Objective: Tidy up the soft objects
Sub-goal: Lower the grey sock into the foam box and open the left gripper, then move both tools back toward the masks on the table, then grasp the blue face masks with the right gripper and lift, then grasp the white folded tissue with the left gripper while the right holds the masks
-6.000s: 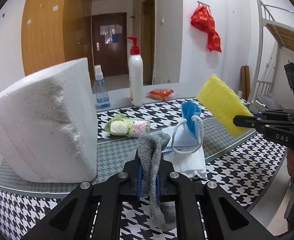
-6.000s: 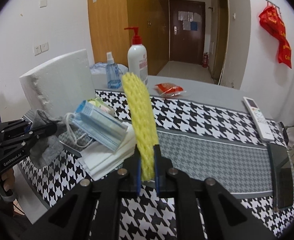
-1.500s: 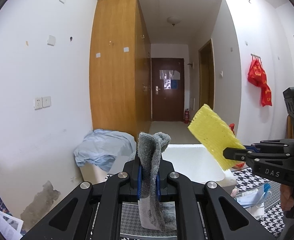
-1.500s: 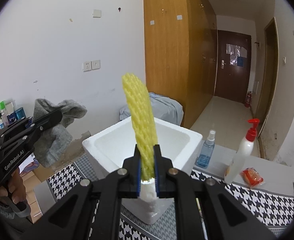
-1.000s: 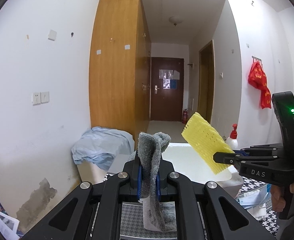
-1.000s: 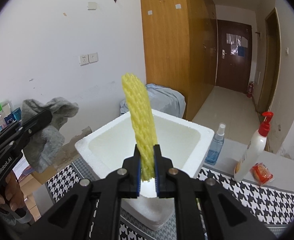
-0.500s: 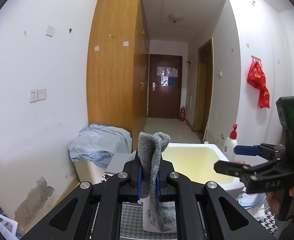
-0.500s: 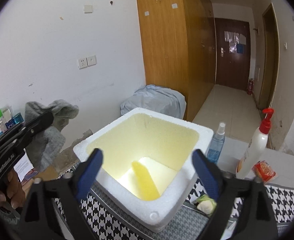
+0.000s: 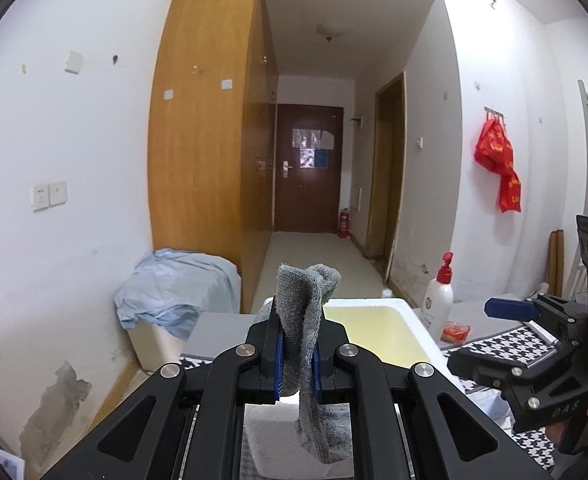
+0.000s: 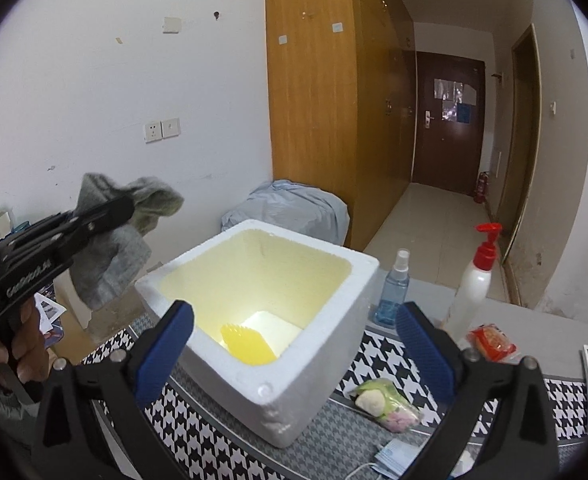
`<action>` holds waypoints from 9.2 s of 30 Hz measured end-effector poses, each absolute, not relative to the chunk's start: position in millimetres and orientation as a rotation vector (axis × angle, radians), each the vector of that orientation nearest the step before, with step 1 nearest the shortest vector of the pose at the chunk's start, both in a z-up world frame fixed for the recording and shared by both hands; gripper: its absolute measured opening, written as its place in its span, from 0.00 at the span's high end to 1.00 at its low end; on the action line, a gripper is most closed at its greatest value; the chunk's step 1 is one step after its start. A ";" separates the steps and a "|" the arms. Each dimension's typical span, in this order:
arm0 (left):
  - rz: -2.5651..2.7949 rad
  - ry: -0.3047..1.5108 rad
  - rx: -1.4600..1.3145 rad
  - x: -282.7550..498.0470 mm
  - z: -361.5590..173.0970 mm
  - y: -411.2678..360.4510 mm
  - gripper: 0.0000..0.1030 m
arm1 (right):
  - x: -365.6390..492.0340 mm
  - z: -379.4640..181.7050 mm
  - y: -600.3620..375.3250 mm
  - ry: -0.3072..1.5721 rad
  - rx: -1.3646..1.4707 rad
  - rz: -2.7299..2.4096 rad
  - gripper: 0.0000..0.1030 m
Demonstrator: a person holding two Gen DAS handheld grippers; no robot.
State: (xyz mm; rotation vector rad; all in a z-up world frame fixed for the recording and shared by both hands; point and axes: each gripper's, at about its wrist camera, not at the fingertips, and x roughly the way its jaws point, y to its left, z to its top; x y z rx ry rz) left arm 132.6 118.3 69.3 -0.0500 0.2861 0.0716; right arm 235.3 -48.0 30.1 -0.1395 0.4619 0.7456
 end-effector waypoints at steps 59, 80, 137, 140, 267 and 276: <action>0.000 0.313 0.003 145.3 86.7 51.9 0.01 | 214.7 30.1 -132.5 0.406 -0.059 0.646 0.01; -0.014 0.243 0.018 93.0 92.5 27.9 0.01 | 175.3 35.3 -161.8 0.346 -0.073 0.624 0.01; -0.103 0.284 0.000 78.6 -13.0 -1.5 0.01 | 161.2 -40.6 -189.1 0.406 -0.056 0.518 0.01; -0.113 0.298 -0.008 81.2 -16.6 -2.8 0.01 | 165.0 -44.0 -191.2 0.419 -0.055 0.511 0.01; -0.303 0.796 0.114 195.2 -93.0 -131.4 0.89 | 212.4 -79.8 -336.8 0.605 0.155 0.282 0.77; -0.312 0.686 0.081 186.2 -61.9 -118.5 0.96 | 209.6 -78.0 -335.1 0.600 0.155 0.286 0.77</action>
